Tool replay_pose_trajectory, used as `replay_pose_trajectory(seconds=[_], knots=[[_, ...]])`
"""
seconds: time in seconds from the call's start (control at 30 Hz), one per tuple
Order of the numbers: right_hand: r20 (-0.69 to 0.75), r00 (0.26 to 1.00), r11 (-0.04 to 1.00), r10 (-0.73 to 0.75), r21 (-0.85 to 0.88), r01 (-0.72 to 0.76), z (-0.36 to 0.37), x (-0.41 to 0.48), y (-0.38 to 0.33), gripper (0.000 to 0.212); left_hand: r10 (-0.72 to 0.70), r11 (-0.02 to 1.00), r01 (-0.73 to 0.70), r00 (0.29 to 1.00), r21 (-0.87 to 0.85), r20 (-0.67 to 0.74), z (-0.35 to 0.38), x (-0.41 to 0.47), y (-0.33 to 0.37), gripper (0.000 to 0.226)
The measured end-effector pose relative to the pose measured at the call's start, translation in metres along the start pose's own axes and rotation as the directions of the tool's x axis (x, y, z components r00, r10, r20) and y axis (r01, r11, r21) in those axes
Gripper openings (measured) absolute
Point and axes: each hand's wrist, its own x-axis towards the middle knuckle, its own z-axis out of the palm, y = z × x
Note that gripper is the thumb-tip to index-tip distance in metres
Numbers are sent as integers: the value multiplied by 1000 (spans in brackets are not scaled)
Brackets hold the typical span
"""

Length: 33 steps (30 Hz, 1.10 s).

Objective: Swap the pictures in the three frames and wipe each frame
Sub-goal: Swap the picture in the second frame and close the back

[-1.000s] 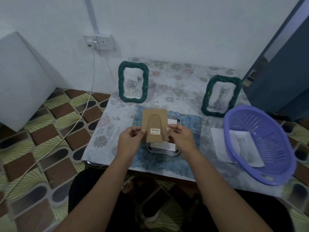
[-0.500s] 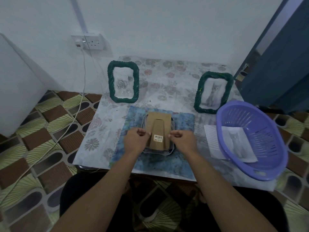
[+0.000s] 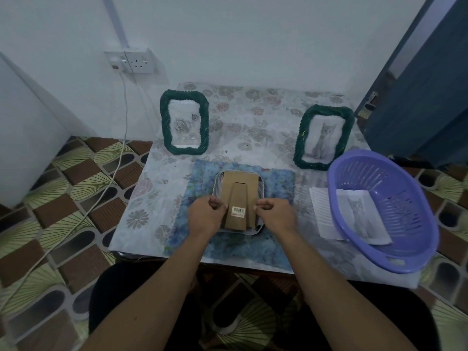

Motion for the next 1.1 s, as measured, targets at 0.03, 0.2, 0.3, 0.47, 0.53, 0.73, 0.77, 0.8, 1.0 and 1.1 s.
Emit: replay_pose_trajectory(seconds=[0.03,0.2,0.3,0.47,0.53,0.73,0.77,0.8,1.0,1.1], knots=[[-3,1000,1000,2,-11,-2,1,0,0,21,4,1000,-4,1000,4,-2,0,0,-1,14],[-18,1000,998,4,-68,-5,3,-1,-2,23,19,999,-18,1000,45,-21,2,1,-4,22],[-13,1000,998,-8,-63,7,2,-4,-4,25,24,998,-22,999,65,-29,3,0,-3,23],[-21,1000,995,11,-97,-13,2,-4,-3,26,18,997,-16,1000,79,-23,3,-1,-4,24],[-37,999,992,11,-124,-15,5,-3,-1,26,23,997,-21,999,79,-25,4,-1,-5,24],[-34,999,991,6,-134,-10,9,1,1,24,58,994,-56,998,96,-21,2,-2,-4,24],[-33,999,990,3,-143,-7,9,1,1,23,64,992,-62,998,108,-19,1,-2,-3,23],[-32,999,989,1,-151,-6,9,1,1,24,70,990,-67,997,121,-16,1,-2,-3,23],[-31,1000,988,-2,-154,-2,10,3,2,23,90,981,-86,996,173,-15,1,-1,-3,22],[-39,999,990,-3,-138,-2,12,5,4,23,102,977,-99,995,190,-7,2,-2,-2,22]])
